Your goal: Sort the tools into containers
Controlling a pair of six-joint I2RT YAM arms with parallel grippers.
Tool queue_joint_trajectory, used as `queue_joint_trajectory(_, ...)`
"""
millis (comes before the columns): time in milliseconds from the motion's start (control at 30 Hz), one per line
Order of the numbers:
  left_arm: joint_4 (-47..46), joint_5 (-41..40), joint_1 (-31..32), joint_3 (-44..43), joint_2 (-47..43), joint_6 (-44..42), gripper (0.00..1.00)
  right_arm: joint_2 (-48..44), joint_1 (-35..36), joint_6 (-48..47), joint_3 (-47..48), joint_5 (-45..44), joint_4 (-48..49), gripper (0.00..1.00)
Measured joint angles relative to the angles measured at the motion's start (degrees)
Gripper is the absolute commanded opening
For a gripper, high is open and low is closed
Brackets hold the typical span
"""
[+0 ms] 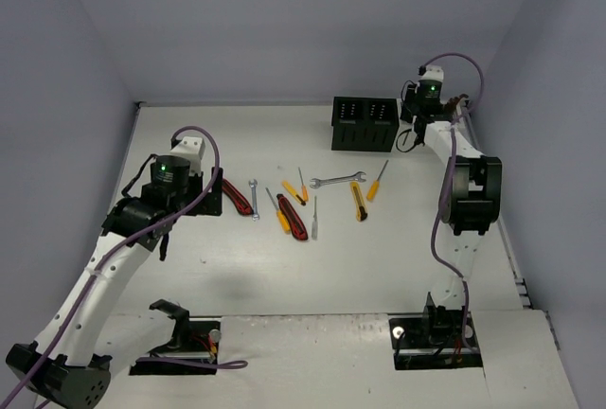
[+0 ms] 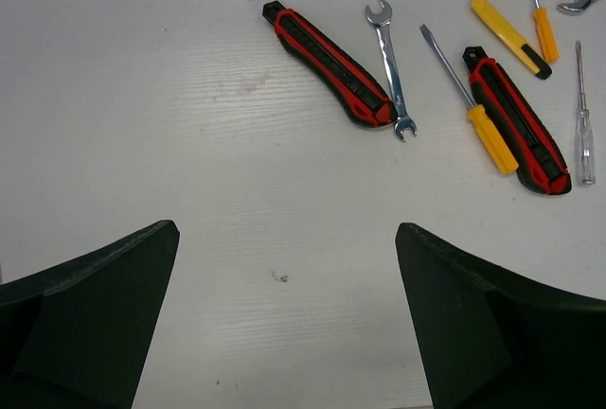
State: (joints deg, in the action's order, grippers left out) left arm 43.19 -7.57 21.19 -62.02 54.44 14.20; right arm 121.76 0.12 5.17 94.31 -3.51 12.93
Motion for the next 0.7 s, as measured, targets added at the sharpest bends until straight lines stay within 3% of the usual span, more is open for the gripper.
queue_joint_trajectory(333,-0.05,0.06,0.00,-0.02,0.10,-0.80,0.97,-11.81,0.41,-3.55,-1.40,7.11,-2.36,0.66)
queue_joint_trajectory(533,-0.08,0.33,0.00,-0.02,-0.45,-1.54,0.98,-17.57,4.56,-9.56,2.53,15.07,-10.88,0.68)
queue_joint_trajectory(700,-0.08,0.83,0.00,-0.02,-1.03,-1.77,0.97,-18.73,12.69,-14.82,0.63,19.28,-18.53,0.68)
